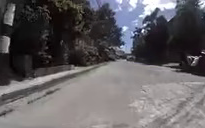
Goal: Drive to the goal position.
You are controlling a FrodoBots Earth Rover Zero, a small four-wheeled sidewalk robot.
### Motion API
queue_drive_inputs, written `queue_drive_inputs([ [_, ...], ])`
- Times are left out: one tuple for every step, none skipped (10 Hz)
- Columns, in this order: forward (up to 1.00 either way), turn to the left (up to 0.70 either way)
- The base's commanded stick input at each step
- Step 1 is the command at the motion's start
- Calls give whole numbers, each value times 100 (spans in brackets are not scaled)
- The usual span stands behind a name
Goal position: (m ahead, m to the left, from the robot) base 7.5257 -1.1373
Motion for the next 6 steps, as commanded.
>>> queue_drive_inputs([
  [100, -40],
  [100, -40],
  [100, -29],
  [100, -8],
  [100, 4],
  [100, 9],
])
